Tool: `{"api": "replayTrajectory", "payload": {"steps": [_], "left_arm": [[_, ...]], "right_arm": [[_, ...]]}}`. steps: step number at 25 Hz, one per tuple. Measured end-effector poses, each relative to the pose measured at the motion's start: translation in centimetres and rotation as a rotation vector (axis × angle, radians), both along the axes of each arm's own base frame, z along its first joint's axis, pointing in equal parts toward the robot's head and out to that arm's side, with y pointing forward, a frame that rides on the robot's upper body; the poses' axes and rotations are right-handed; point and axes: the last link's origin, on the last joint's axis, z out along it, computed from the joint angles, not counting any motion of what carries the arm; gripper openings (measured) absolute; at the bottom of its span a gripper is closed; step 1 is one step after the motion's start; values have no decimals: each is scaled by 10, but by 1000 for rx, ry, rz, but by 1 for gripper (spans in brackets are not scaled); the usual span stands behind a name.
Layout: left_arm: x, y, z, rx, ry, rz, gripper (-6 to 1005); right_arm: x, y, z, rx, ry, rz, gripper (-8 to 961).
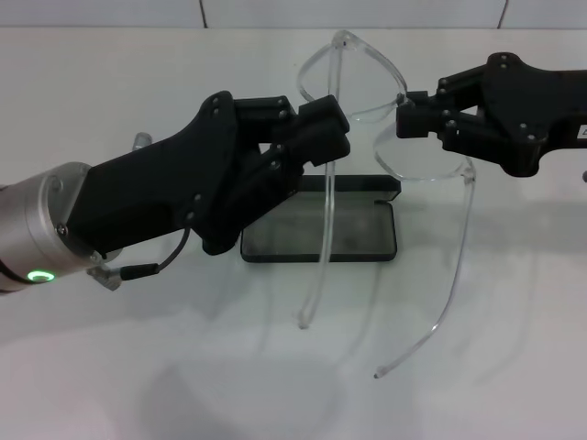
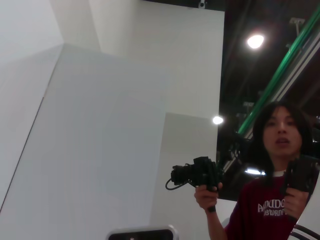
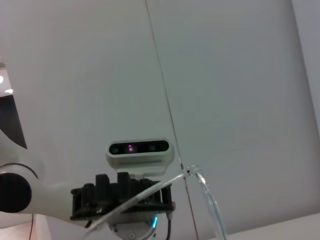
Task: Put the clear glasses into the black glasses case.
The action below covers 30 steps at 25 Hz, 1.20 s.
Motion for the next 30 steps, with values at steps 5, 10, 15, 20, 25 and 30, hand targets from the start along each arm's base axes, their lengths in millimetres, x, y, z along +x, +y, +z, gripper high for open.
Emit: {"api": "replayTrajectory", "payload": {"steps": [5, 10, 15, 20, 25, 30], "left_arm": [[-2, -1, -1, -2, 0, 7, 114], [-5, -1, -5, 3, -2, 24, 114], [-6, 0, -8, 7, 1, 37, 114], [-7, 4, -10, 17, 16, 65, 114], [-8, 7, -11, 25, 25, 84, 113], [-9, 8, -10, 34, 19, 95, 113]], "right_arm": [[-2, -1, -1, -7, 11, 7, 70], [-5, -2, -5, -22, 9, 23, 70], [-10, -3, -8, -29, 17, 43, 70], [-9, -3, -8, -30, 18, 39, 70], [-9, -3, -9, -31, 18, 40, 70], [-8, -3, -9, -30, 19, 36, 69]]}}
